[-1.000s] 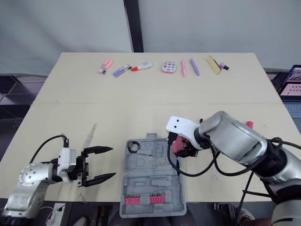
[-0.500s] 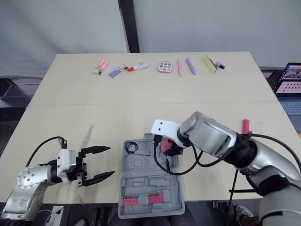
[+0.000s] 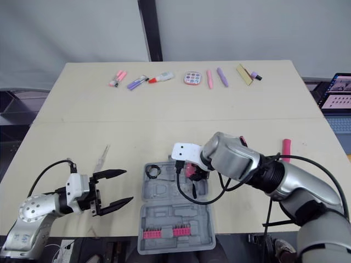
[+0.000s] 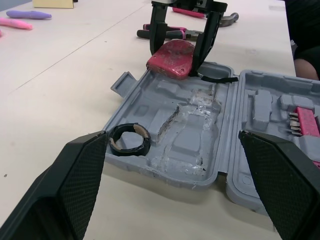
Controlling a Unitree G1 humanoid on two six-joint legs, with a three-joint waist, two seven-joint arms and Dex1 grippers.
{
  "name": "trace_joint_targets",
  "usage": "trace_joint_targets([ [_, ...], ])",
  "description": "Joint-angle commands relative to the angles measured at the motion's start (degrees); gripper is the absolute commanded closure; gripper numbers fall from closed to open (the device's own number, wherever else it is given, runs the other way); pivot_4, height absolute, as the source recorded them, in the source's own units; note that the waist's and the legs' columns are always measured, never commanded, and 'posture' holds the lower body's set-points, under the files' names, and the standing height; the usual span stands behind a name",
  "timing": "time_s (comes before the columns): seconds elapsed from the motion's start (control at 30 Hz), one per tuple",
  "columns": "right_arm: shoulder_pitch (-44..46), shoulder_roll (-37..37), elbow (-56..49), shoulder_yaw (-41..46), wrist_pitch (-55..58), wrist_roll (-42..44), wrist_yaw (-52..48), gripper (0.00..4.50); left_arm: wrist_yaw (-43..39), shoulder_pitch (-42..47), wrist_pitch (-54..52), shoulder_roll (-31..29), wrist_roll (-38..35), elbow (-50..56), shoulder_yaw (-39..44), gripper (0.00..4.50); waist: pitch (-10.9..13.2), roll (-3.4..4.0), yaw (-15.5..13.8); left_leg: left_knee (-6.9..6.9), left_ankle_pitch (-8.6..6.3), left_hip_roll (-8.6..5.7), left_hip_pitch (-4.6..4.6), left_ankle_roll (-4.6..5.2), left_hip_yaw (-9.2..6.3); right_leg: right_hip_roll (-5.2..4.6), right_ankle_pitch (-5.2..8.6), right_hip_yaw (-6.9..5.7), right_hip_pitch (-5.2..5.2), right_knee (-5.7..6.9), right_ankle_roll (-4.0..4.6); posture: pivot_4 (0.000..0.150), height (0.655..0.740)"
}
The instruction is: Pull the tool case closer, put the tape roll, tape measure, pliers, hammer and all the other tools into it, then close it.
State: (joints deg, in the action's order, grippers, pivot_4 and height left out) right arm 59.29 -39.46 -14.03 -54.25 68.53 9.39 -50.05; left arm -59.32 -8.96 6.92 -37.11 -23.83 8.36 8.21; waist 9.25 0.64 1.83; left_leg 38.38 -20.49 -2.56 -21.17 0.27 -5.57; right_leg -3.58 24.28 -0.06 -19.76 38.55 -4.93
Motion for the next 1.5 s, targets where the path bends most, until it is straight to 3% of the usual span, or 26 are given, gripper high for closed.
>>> trace_joint_targets([
  [0.03, 0.43, -0.38, -0.99, -1.07, -2.13, -2.08, -1.76, 1.54, 0.52, -0.59, -0.01, -0.56, -0.04, 2.29, 1.07, 0.00, 0.00, 0.00, -0.01, 0.00, 0.00, 0.00, 0.00, 0.00, 0.00, 0.00, 0.00, 0.00, 0.00, 0.00, 0.00, 0.150, 0.7336],
  [0.73, -0.05, 0.46, 1.30, -2.82, -8.87, -10.55, -7.55, 1.54, 2.00, -2.07, -1.48, -0.47, -0.05, 4.85, 1.07, 0.00, 0.00, 0.00, -0.03, 0.00, 0.00, 0.00, 0.00, -0.01, -0.01, -0.01, 0.00, 0.01, -0.06, -0.02, 0.00, 0.150, 0.7336],
  [0.77, -0.08, 0.30, 0.92, -2.66, -9.19, -10.76, -7.90, 0.51, 2.11, -2.11, -1.64, -0.47, -0.09, 5.08, 1.00, 0.00, 0.00, 0.00, -0.03, 0.00, 0.00, -0.01, 0.00, -0.01, -0.01, -0.01, 0.00, 0.01, -0.06, -0.02, 0.00, 0.150, 0.7336],
  [0.8, -0.14, 0.21, 0.71, -2.50, -9.45, -11.00, -8.21, 0.09, 2.19, -2.11, -1.76, -0.46, -0.10, 5.22, 0.95, 0.00, 0.00, 0.00, -0.03, 0.01, 0.00, -0.01, 0.00, -0.01, -0.01, -0.01, 0.00, 0.01, -0.06, -0.02, 0.00, 0.150, 0.7336],
  [1.13, 1.62, -2.47, -7.32, 5.08, -4.68, -7.70, -12.71, 0.04, 2.64, -2.72, -3.00, -0.26, -0.11, 6.94, 0.66, 0.00, 0.00, 0.00, -0.07, 0.00, 0.00, 0.00, 0.00, -0.01, -0.01, 0.00, 0.00, 0.01, -0.06, -0.03, 0.00, 0.150, 0.7336],
  [1.3, -7.77, -5.09, -10.65, 18.42, -9.58, -2.52, -11.57, 0.04, 2.70, -3.02, -2.72, -0.08, -0.09, 6.89, 0.81, 0.00, -0.02, -0.04, -0.33, -0.04, 0.00, 0.00, 0.00, -0.01, -0.06, 0.00, 0.00, 0.00, 0.06, -0.20, 0.00, 0.150, 0.7336],
  [1.4, -14.50, -6.01, -10.40, 24.59, -13.48, -0.20, -11.03, 0.83, 2.64, -3.04, -2.48, -0.02, -0.14, 6.59, 0.90, 0.00, -0.03, -0.06, -0.38, 0.00, 0.00, -0.04, 0.00, 0.00, -0.11, -0.01, 0.00, 0.01, 0.18, -0.30, 0.00, 0.150, 0.7336],
  [1.5, -20.42, -4.13, -8.72, 31.35, -17.98, 2.29, -9.27, 2.17, 2.42, -3.09, -2.20, 0.05, -0.15, 6.31, 0.83, 0.00, -0.03, -0.06, -0.24, -0.01, 0.00, -0.04, -0.01, 0.00, -0.10, 0.01, 0.00, -0.03, 0.25, -0.52, 0.00, 0.150, 0.7336],
])
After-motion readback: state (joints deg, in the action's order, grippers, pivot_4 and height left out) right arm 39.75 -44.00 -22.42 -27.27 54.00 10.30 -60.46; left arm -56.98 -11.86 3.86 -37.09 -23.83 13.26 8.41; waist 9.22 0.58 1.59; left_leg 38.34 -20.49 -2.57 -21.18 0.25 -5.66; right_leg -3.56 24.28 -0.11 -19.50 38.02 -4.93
